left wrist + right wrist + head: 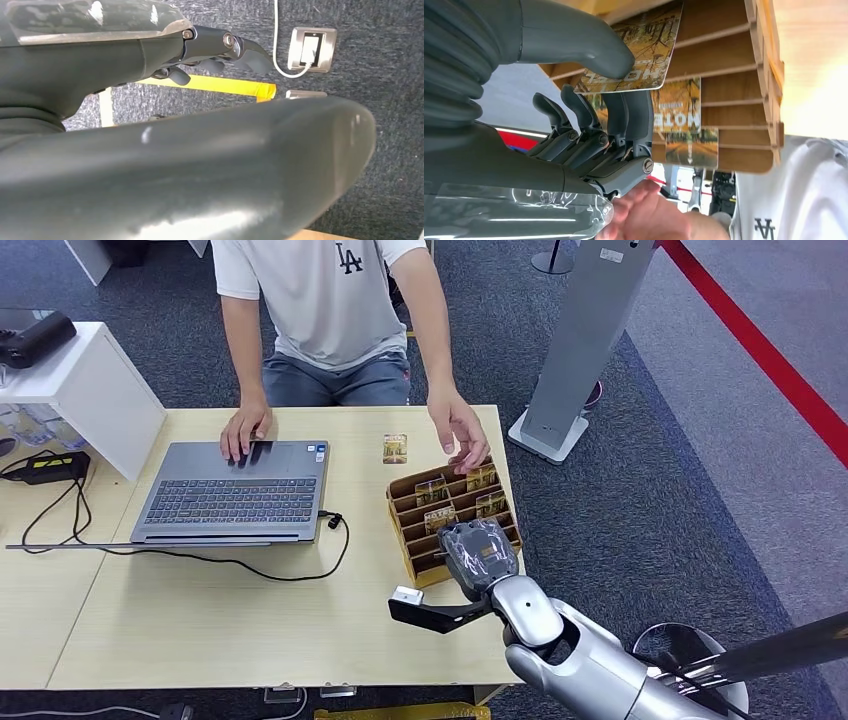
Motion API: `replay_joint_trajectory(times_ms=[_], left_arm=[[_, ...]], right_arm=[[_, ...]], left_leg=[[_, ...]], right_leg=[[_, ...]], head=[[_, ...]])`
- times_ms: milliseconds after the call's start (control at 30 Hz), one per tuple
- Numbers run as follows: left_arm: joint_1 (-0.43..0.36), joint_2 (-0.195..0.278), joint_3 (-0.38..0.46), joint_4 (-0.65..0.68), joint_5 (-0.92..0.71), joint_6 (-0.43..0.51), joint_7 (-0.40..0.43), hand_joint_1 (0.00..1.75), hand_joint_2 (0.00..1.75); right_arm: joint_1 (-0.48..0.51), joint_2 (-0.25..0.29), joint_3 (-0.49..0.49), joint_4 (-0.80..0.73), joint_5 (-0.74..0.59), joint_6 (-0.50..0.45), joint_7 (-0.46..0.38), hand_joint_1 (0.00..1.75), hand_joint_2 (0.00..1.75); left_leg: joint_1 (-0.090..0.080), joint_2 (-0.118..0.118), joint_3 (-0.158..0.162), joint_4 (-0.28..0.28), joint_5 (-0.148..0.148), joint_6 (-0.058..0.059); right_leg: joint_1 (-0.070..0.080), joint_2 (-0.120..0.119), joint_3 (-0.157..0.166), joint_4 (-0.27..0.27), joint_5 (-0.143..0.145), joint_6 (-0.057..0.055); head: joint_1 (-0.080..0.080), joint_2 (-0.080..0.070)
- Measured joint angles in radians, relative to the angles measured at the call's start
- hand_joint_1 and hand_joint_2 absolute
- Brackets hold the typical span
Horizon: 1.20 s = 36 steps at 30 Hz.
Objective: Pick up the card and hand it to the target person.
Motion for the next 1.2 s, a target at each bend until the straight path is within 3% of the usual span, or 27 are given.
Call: replay_joint_trajectory(times_ms=[333,533,733,867,1067,1200], left_arm=[[0.003,0.001,0.0,0.0,0.012,0.005,0.0,0.0,0.0],[0.005,0.0,0.0,0.0,0.015,0.009,0.001,0.0,0.0],[0.005,-0.002,0.0,0.0,0.014,0.011,0.001,0.0,0.0],[0.004,-0.002,0.0,0.0,0.012,0.011,0.002,0.0,0.0],[0.004,-0.002,0.0,0.0,0.015,0.007,0.007,0.0,0.0],[0.004,-0.002,0.0,0.0,0.022,0.007,0.007,0.0,0.0]], right_arm=[[-0.028,-0.059,-0.076,-0.229,0.089,-0.006,0.06,1.57,1.75],[-0.029,-0.085,-0.124,-0.374,0.164,-0.111,0.043,1.57,1.75],[0.005,-0.095,-0.155,-0.422,0.234,-0.241,0.015,1.57,1.75],[0.036,-0.095,-0.171,-0.417,0.254,-0.302,-0.016,0.02,1.75],[0.069,-0.093,-0.18,-0.384,0.169,-0.353,-0.075,0.0,1.75],[0.091,-0.085,-0.183,-0.356,-0.116,-0.421,-0.183,0.0,1.75]], left_leg=[[0.0,0.0,0.0,0.0,0.0,0.0],[0.0,0.0,0.0,0.0,0.0,0.0],[0.0,0.0,0.0,0.0,0.0,0.0],[0.0,0.0,-0.001,0.0,0.0,0.0],[0.0,0.0,-0.001,0.0,0.0,0.0],[0.0,0.0,-0.001,0.0,0.0,0.0]], right_leg=[[0.0,0.0,0.0,0.0,0.0,0.0],[0.0,0.0,0.0,0.0,0.0,0.0],[0.0,0.0,0.0,0.0,0.0,0.0],[0.0,0.0,-0.001,0.0,0.0,0.0],[0.0,0.0,-0.001,0.0,0.0,0.0],[0.0,0.0,0.0,0.0,0.0,0.0]], head=[[0.0,0.0],[0.0,0.0],[0.0,0.0],[0.001,0.0],[0.0,0.0],[0.0,0.0]])
